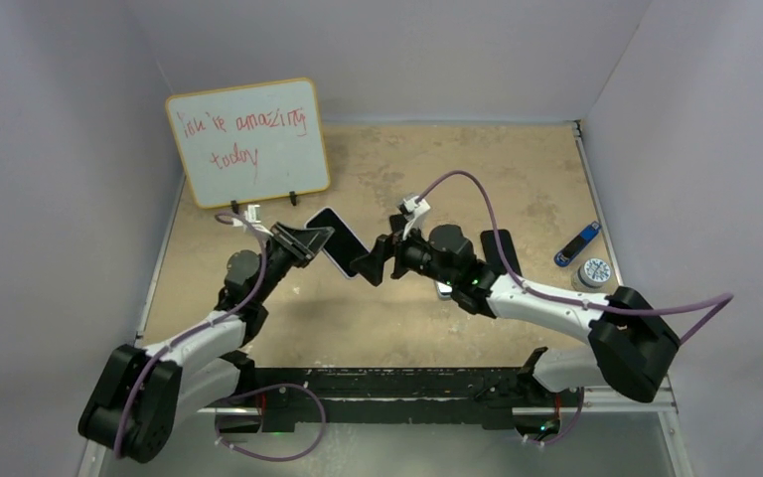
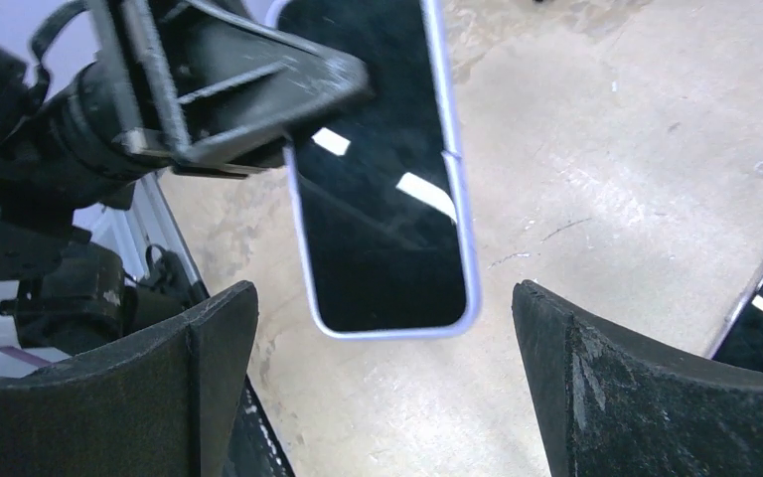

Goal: Take the phone out of the phone case
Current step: Pick up the phone at the center of the board, then remove the phone case from the phone.

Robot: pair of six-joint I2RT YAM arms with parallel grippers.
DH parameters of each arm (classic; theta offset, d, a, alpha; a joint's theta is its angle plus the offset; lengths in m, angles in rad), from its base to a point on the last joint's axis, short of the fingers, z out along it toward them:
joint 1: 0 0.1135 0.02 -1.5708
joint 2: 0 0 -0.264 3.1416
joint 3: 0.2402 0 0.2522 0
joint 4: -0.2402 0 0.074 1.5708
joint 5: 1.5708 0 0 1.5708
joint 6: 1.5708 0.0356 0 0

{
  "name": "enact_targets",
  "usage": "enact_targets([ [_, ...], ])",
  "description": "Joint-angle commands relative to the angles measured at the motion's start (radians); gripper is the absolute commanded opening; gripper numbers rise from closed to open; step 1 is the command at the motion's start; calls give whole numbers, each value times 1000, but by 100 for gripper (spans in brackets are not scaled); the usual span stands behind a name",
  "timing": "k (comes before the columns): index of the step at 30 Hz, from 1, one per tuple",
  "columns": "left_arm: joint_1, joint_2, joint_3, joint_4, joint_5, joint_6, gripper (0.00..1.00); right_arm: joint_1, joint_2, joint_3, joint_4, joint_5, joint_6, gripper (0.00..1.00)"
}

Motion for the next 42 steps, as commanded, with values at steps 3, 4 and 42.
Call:
enact_targets([
  [3, 6, -225, 18, -49, -137, -19, 0, 4, -75, -102, 237, 35, 70, 97],
  [4, 6, -251, 16, -59, -151, -28, 0, 4, -76, -104, 243, 12, 65, 97],
  [42, 4, -332, -13, 75, -146, -272, 0, 5, 171, -51, 733, -289, 198, 40],
])
